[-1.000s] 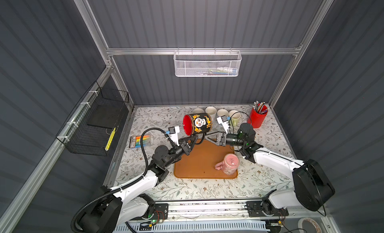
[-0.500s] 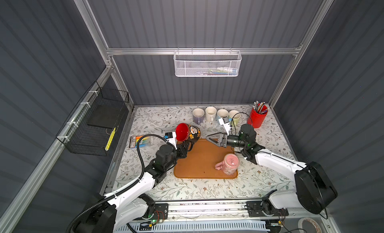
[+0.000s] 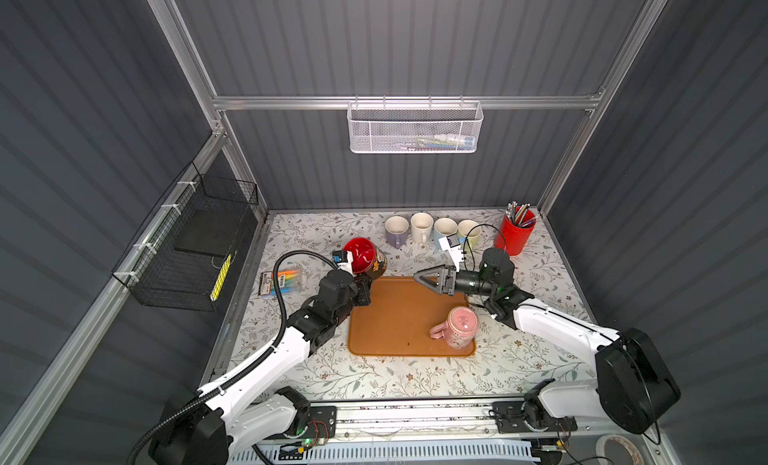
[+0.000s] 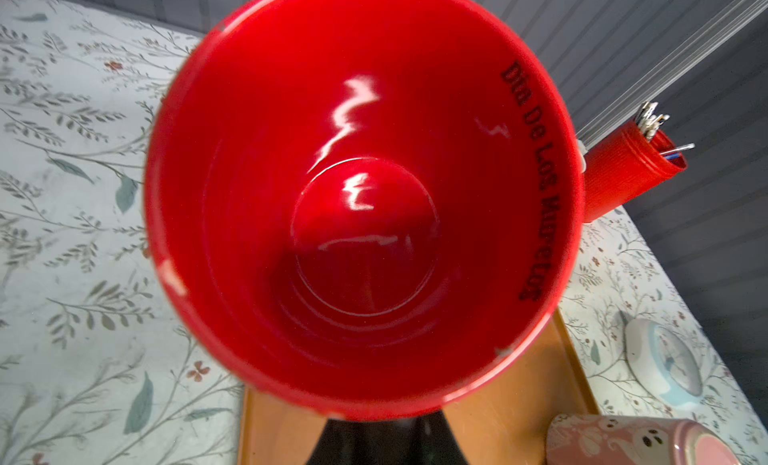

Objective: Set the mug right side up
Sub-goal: 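Open the right gripper and carry the black mug away with the left gripper, then lower the black mug upright beside the purple mug with the left gripper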

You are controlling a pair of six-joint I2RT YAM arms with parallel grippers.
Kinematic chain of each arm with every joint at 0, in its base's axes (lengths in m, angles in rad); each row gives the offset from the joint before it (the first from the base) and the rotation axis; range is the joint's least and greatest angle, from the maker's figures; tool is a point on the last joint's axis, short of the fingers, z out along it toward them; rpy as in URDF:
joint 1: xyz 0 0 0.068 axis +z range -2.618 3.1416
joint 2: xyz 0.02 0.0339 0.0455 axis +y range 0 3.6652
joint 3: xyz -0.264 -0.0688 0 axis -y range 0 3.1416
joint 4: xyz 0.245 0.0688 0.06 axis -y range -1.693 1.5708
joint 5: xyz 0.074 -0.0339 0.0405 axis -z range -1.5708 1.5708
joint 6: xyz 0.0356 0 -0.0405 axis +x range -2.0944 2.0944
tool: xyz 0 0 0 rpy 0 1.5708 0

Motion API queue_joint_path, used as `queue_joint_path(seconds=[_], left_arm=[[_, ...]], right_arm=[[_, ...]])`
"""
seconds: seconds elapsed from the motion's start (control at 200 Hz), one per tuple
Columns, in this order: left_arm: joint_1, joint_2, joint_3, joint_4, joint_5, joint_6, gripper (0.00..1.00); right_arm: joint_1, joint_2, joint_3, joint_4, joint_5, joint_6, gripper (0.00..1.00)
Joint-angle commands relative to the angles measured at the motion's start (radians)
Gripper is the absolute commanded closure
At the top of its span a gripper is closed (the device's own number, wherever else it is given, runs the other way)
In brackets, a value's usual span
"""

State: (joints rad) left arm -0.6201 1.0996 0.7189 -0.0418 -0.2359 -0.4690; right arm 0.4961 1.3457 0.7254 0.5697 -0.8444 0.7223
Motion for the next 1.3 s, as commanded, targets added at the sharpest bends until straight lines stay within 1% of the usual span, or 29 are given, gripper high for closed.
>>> queue_joint_path(seconds=[0.0,0.145,0.45,0.64,0.886,1.081,1.296], left_arm=[[0.003,0.026,0.109,0.004,-0.089,0.109,1.0],[0.003,0.111,0.185,-0.069,-0.149,0.139,1.0],[0.016,0.264,0.306,-0.087,-0.182,0.18,1.0],[0.063,0.346,0.362,-0.069,-0.146,0.183,1.0],[0.111,0.431,0.402,-0.004,-0.119,0.209,1.0],[0.141,0.511,0.453,0.048,-0.076,0.234,1.0],[0.19,0.609,0.538,0.057,-0.025,0.233,1.0]], right_arm=[[-0.004,-0.03,0.006,-0.057,0.03,-0.045,0.46],[-0.003,-0.065,0.014,-0.134,0.079,-0.08,0.46],[-0.003,-0.152,0.007,-0.274,0.174,-0.146,0.46],[-0.003,-0.215,-0.025,-0.322,0.211,-0.186,0.46],[-0.004,-0.289,-0.062,-0.363,0.248,-0.234,0.46],[-0.005,-0.287,-0.075,-0.359,0.25,-0.247,0.46],[-0.011,-0.281,-0.073,-0.361,0.253,-0.258,0.46]])
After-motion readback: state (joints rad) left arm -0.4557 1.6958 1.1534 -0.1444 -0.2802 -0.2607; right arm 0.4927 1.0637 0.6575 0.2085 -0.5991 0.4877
